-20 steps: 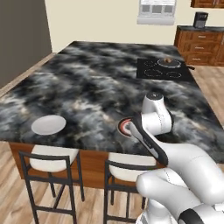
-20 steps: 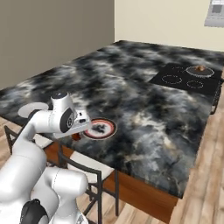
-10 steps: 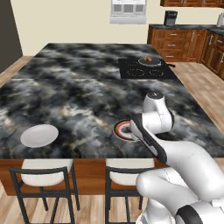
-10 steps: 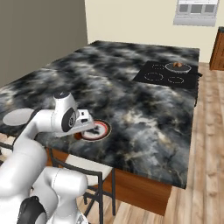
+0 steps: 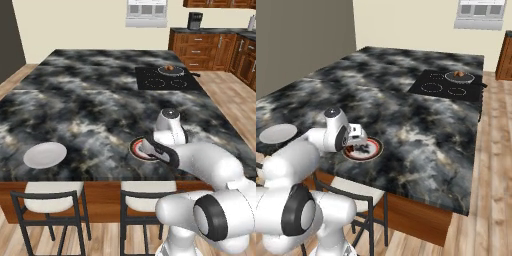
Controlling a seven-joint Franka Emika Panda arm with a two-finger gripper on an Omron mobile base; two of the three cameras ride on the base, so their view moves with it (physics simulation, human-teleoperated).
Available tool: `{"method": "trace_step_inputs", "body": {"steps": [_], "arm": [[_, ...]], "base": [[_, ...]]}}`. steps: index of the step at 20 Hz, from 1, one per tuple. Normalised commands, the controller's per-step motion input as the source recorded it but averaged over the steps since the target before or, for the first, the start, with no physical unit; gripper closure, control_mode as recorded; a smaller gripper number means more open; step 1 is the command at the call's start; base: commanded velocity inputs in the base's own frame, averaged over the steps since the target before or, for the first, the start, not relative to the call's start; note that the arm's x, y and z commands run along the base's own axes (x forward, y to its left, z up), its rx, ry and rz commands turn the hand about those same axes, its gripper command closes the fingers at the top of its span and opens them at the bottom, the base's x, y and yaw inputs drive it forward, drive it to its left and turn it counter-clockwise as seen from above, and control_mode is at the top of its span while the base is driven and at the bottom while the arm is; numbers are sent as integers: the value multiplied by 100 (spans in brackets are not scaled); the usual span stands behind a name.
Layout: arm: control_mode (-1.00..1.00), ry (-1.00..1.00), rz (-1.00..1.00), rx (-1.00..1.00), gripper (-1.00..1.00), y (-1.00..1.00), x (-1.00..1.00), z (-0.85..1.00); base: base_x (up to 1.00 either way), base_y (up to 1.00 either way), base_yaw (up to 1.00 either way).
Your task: Take the chicken drumsticks from the pan and place one on each plate on the dining counter.
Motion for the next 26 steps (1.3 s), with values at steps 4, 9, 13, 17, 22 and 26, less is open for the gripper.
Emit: {"method": "trace_step_inputs", "body": {"steps": [4,9,13,17,22,26], "arm": [[-100,-5,0,18,100,9,70,-24],[-100,-1,0,19,100,0,46,-36],[-100,0,0,1,100,-1,30,-29],[-100,0,-2,0,100,-5,14,-20],[-100,0,-8,-4,100,-1,0,-9],[-100,0,-8,-4,-100,0,0,-11]], "base": [[0,0,0],[0,0,0],[0,0,0],[0,0,0],[0,0,0],[0,0,0]]}}
